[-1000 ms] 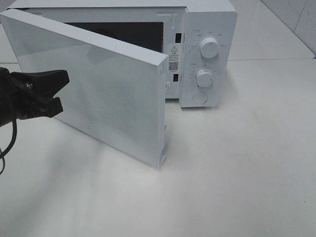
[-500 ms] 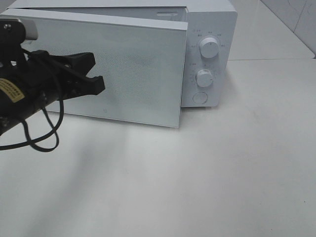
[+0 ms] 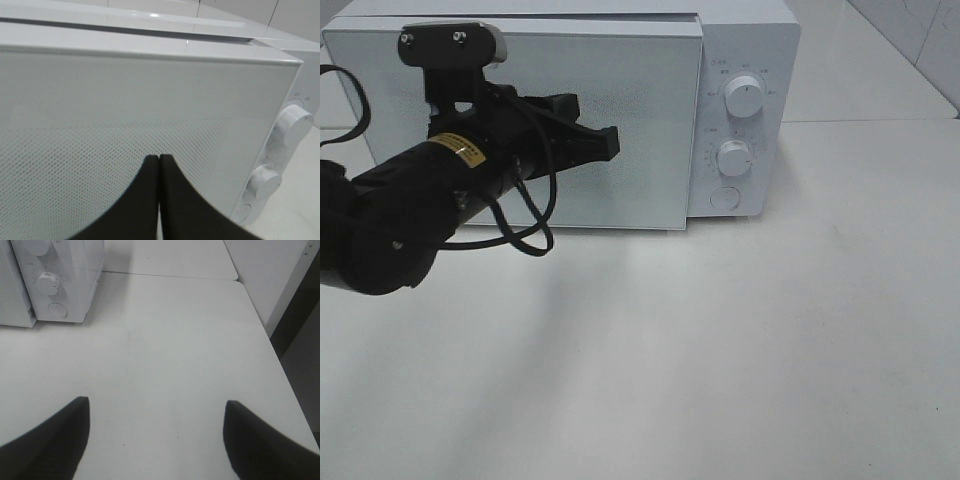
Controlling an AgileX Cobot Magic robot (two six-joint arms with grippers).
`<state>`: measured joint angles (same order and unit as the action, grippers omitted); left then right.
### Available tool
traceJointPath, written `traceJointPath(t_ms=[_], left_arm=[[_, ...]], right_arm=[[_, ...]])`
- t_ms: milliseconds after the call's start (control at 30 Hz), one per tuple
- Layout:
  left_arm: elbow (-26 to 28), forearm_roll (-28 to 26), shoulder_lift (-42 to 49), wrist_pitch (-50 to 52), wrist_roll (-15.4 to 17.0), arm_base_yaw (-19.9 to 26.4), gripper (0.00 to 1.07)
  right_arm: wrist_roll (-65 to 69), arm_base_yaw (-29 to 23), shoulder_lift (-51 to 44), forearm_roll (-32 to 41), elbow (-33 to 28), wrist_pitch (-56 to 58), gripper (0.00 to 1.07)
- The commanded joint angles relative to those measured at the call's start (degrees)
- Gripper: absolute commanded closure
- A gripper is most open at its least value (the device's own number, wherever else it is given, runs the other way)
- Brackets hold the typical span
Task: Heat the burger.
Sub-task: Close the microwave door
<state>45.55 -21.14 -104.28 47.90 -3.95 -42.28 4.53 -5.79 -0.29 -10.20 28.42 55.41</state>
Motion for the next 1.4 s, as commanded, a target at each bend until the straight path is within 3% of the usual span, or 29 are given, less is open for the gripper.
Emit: traceJointPath(t_ms=[33,500,600,867,1033,1400], left_arm=[[2.81,-1.38,-1.32,-0.86,-1.66,-0.46,1.07],[14.44,-4.98,-8.71,-2.12,-2.92,-0.29,1.07],[17.13,-5.96,-10.26,-2.69,-5.50,-0.29,1.07],[21.83,-7.22,-12.15,-4.93,-6.42,1.95,1.07],[21.77,-7.16,-11.57,-6.42,-6.42,1.95,1.07],[16.79,-6.65,-6.02,-11.29,-6.42,-3.21,1.07]], right_arm=[[-0.17,0.29,-1.38,0.11,-0.11,-0.52,0.37],[-0.17,0.29,-1.38,0.11,-0.11,-0.52,0.37],[-0.17,0.29,-1.38,0.11,-0.11,-0.52,0.37],[-0.17,0.29,-1.38,0.11,-0.11,-0.52,0.37],[-0.17,0.29,-1.38,0.11,-0.11,-0.52,0.37],[-0.17,0.29,-1.38,0.11,-0.11,-0.52,0.37]])
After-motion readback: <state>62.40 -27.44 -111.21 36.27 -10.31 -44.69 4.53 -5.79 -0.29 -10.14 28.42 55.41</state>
